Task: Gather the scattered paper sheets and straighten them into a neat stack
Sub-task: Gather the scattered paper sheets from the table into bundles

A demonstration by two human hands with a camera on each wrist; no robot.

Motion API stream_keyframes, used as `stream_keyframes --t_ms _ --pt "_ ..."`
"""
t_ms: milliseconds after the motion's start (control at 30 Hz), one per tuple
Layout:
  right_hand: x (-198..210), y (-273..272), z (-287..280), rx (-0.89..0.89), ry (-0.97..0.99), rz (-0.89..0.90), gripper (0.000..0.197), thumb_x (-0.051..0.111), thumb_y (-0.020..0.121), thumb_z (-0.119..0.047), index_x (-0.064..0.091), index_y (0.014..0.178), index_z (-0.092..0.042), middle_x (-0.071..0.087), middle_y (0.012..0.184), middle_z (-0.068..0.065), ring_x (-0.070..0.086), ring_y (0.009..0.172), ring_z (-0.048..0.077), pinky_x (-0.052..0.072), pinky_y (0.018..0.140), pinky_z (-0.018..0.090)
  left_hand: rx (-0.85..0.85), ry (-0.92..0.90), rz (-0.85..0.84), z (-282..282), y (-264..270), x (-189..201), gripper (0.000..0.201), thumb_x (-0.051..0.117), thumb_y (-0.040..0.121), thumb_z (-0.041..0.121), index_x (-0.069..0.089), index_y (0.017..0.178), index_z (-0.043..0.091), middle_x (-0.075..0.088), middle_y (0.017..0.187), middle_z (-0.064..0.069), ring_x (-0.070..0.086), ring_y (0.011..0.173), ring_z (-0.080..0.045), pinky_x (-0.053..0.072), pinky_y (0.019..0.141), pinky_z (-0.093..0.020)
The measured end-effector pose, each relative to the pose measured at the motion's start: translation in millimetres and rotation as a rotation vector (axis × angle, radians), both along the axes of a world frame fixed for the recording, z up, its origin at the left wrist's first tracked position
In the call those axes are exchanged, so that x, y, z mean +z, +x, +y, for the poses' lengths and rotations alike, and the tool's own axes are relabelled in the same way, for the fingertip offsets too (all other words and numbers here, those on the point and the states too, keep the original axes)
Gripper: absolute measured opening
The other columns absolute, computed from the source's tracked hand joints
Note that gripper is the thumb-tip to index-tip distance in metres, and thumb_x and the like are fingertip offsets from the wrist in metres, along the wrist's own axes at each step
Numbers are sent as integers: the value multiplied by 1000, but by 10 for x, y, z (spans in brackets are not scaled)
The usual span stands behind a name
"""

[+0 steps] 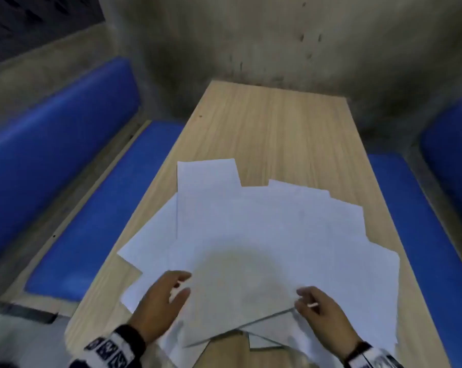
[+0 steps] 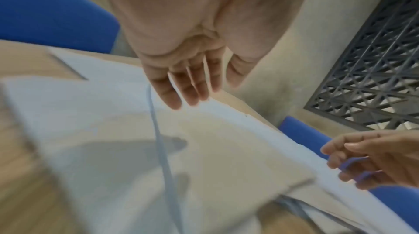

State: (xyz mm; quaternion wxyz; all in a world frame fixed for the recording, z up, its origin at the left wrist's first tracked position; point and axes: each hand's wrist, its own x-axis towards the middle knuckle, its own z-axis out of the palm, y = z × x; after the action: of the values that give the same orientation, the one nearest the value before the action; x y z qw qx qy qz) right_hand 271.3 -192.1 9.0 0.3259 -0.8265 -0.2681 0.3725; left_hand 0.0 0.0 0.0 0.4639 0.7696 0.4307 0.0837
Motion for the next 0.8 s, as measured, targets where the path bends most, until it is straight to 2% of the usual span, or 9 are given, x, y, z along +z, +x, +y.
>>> stream_keyframes --t_ms 100,200,300,367,433,500,567,700,800 --pt "-162 97 335 9 -96 -1 21 61 88 -20 58 107 -13 62 105 10 61 90 19 48 79 25 -154 342 264 391 322 -148 54 49 91 44 38 141 28 36 151 5 35 139 -19 30 107 -29" --pt "-288 97 584 -35 -150 -79 37 62 85 -26 54 118 -13 50 126 10 54 115 25 43 97 36 -261 371 495 669 708 -270 88 49 84 62 6 153 27 7 163 3 9 150 -20 12 118 -47" --pt "-348 104 699 -115 -203 -187 48 65 81 -32 51 125 -17 39 138 8 48 122 29 40 102 44 -338 353 644 805 972 -393 107 55 72 70 1 153 26 15 161 -2 13 148 -25 12 115 -53" --pt "-366 116 732 -124 -185 -149 52 66 80 -29 47 127 -16 35 139 10 47 122 32 39 102 43 -326 358 681 809 1066 -390 103 61 69 66 15 151 22 38 148 -4 33 137 -27 25 110 -47" --pt "-368 140 716 -120 -82 -107 50 67 80 -22 47 126 -16 33 138 11 48 119 29 41 100 37 -295 278 636 793 1083 -349 75 64 77 50 37 140 20 53 134 -5 49 123 -27 36 101 -40" --pt "-354 191 684 -171 37 -120 46 67 81 -15 49 124 -14 35 137 9 48 110 18 39 95 28 -155 173 487 794 1005 -286 39 61 82 35 60 114 13 64 114 -8 59 107 -31 47 89 -37" --pt "-357 264 673 -235 11 -220 46 68 81 -18 50 124 -15 39 138 9 46 110 17 37 96 33 12 191 422 815 834 -240 27 60 81 34 66 89 9 67 95 -9 62 93 -32 49 80 -37" --pt "-466 359 720 -323 -216 -196 63 71 75 -32 44 131 -17 35 145 11 37 131 34 34 104 54 53 264 648 813 477 -300 41 63 79 40 65 114 17 45 139 -5 44 124 -28 40 95 -40" --pt "-511 426 772 -421 -231 -187 72 71 75 -31 36 136 -15 29 148 13 27 135 34 29 107 55 83 210 564 797 399 -382 40 63 81 33 61 114 12 46 134 -9 49 115 -31 44 92 -40"
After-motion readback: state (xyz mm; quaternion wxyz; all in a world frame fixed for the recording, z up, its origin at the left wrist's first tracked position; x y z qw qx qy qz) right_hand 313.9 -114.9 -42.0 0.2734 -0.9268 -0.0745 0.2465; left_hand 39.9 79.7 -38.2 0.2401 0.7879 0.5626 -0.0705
